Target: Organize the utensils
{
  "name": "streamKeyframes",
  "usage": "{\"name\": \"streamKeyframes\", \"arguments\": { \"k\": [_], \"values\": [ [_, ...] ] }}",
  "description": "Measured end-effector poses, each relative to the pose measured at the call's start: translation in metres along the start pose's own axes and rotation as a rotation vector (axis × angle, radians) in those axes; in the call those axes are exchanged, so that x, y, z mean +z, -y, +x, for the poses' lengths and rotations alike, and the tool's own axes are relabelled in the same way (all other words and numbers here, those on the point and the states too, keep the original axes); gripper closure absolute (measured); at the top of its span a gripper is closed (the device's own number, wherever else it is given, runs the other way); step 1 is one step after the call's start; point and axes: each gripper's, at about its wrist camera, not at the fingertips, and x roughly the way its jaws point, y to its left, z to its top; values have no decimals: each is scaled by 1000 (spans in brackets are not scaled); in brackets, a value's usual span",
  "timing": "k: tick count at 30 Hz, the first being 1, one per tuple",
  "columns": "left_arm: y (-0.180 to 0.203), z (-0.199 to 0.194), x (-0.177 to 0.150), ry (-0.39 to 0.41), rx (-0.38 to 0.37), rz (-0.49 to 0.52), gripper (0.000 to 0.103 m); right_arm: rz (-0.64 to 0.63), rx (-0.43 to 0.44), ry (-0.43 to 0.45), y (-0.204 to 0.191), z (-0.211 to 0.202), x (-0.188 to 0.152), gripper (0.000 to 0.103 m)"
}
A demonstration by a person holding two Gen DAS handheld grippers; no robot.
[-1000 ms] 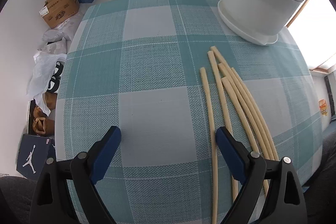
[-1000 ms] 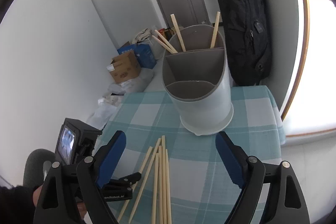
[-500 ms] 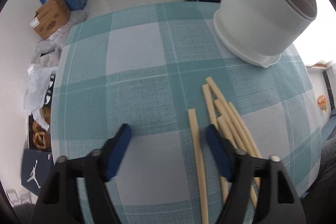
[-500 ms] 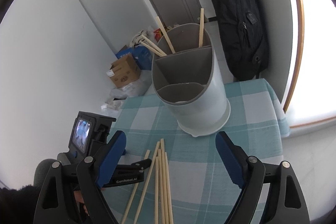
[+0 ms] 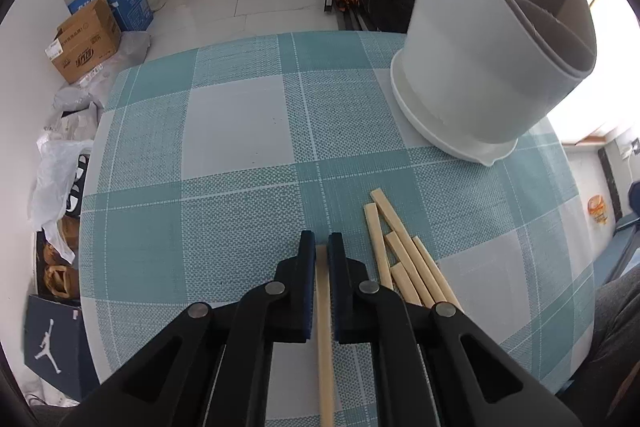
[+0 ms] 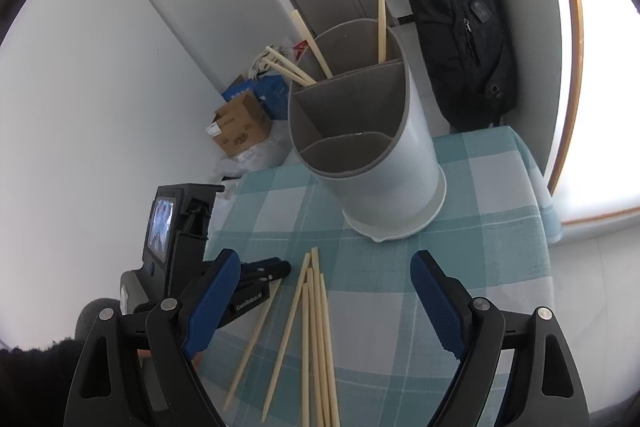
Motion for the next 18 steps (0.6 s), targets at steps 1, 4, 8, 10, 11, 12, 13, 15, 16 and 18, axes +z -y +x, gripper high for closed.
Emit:
{"name": "streamKeyframes", "arguments": {
  "k": [1, 4, 8, 10, 11, 12, 13, 15, 16, 18],
  "values": [
    [-3, -2, 0, 2, -15, -19, 101, -10, -2, -11, -2, 2, -2, 16],
    [-14, -13, 1, 52, -59, -80, 101, -33, 4, -51, -6, 11, -6, 26],
    [-33, -44, 0, 191, -102, -167, 101, -41, 11, -123, -11, 26, -12, 44],
    [-44, -61, -3, 267, -114, -216, 101, -41, 12, -164, -14, 34, -14, 52],
    [-46, -65, -3, 286, -122, -231, 101, -45, 11, -188, -16, 38, -15, 56],
    [-51, -72, -5, 318, -132, -256, 101, -47, 9, -219, -20, 43, -15, 56],
    [-54, -77, -8, 344, -138, -277, 101, -48, 11, -240, -24, 48, -15, 58],
    [-66, -78, -4, 366, -164, -298, 101, -53, 22, -268, -32, 56, -12, 61],
    [-69, -78, -3, 373, -169, -304, 101, -51, 25, -281, -35, 60, -11, 61],
    [-71, -81, -5, 392, -183, -316, 101, -50, 13, -319, -41, 75, -6, 61]
  ]
}}
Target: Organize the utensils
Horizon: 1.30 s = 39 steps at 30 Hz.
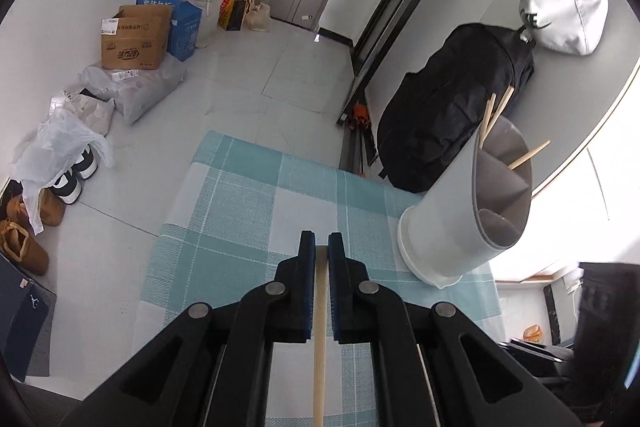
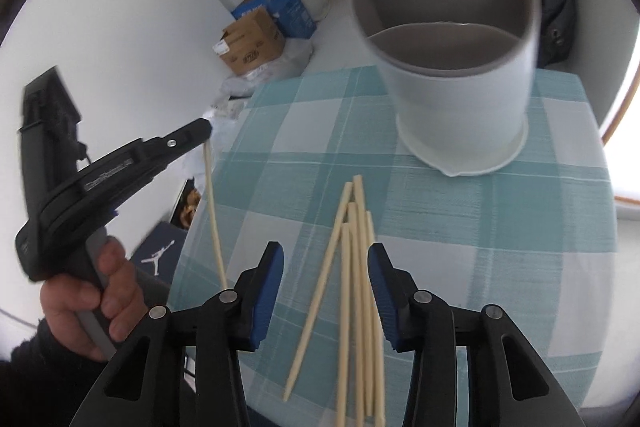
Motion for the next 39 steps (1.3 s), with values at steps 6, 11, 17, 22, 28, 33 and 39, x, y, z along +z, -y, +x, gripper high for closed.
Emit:
{"name": "streamKeyframes", "arguments": {
  "k": [6, 11, 17, 22, 28, 33, 39],
  "values": [
    [-24, -17, 10, 41, -59, -65, 101, -39, -50, -70, -15, 38, 31, 73],
    [-31, -26, 15, 72, -74, -72, 101, -49, -145, -163, -12, 68, 42, 76],
    [-37, -31, 18, 73, -103, -83, 101, -65, -174, -193, -12, 81, 45, 78],
    [-40, -32, 19, 66, -111, -88, 101, -50, -203, -209, -11, 86, 48, 79],
    [-42, -31, 19, 50, -112, -90, 101, -80, -239, -202, -17, 86, 49, 84],
    [-43, -30, 19, 44, -109, -92, 101, -44, -214, -190, -13, 85, 50, 87],
    [-42, -29, 18, 34, -104, -91, 101, -73, -227, -186, -15, 84, 50, 87]
  ]
}}
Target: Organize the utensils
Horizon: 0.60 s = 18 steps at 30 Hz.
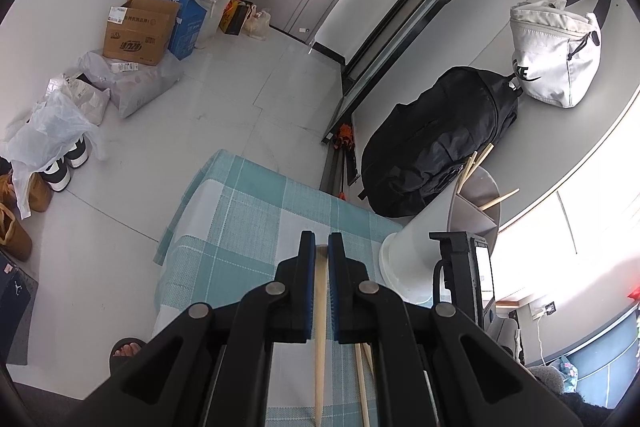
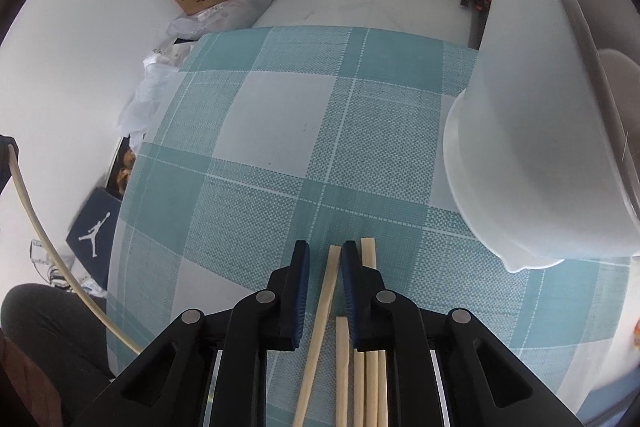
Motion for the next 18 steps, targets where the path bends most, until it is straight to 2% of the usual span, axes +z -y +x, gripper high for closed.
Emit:
{"name": "streamKeyframes", "arguments": {
  "k": [3, 4, 5, 6, 10, 14, 18],
  "values": [
    [2, 1, 0, -2, 6, 4, 101, -14, -28, 15, -7, 1, -1, 88],
    [2, 0, -1, -3, 6, 7, 101, -18, -39, 20, -9, 2, -2, 91],
    [3, 1, -1, -5, 8, 8, 101, -17, -32, 23, -10, 3, -2, 97],
    [3, 1, -1, -5, 10, 11, 101, -4, -1, 24, -9, 3, -2, 97],
    [7, 1, -3, -7, 24, 33, 101, 13, 23, 77, -7, -3, -3, 98],
    [15, 0, -6, -9, 29, 82, 101, 21, 73, 178, -4, -29, -6, 98],
    [25, -2, -11, -7, 11, 131, 101, -9, 116, 343, -3, -75, -17, 98]
  ]
}}
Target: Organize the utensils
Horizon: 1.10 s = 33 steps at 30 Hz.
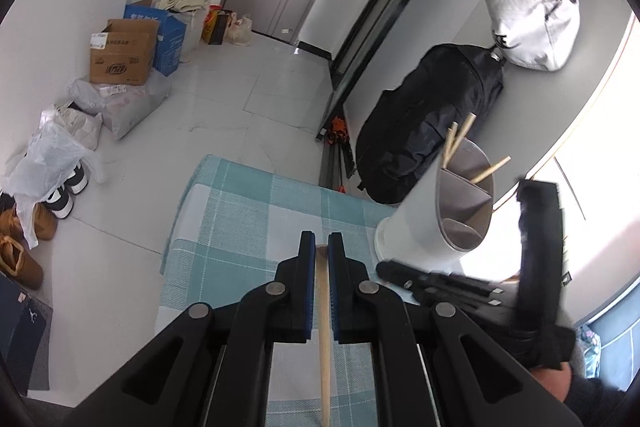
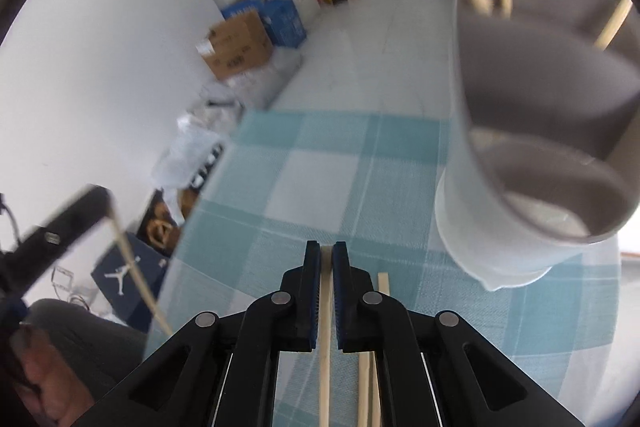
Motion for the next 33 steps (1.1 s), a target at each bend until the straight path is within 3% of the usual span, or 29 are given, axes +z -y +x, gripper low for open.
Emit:
{"name": "streamKeyframes", "arguments": {
  "k": [5, 9, 19, 33],
  "values": [
    [20, -6, -3, 0, -35, 55, 101, -3, 38, 184, 0, -56, -11, 98],
    [45, -12, -5, 14, -48, 123, 101, -6, 55, 260, 4, -86, -24, 98],
    [88, -16, 2, 17, -45, 236, 101, -51, 58, 384, 6, -127, -35, 98],
    [140, -25, 23, 31, -45, 332, 101, -39, 52, 557, 26, -192, -14, 98]
  ]
}}
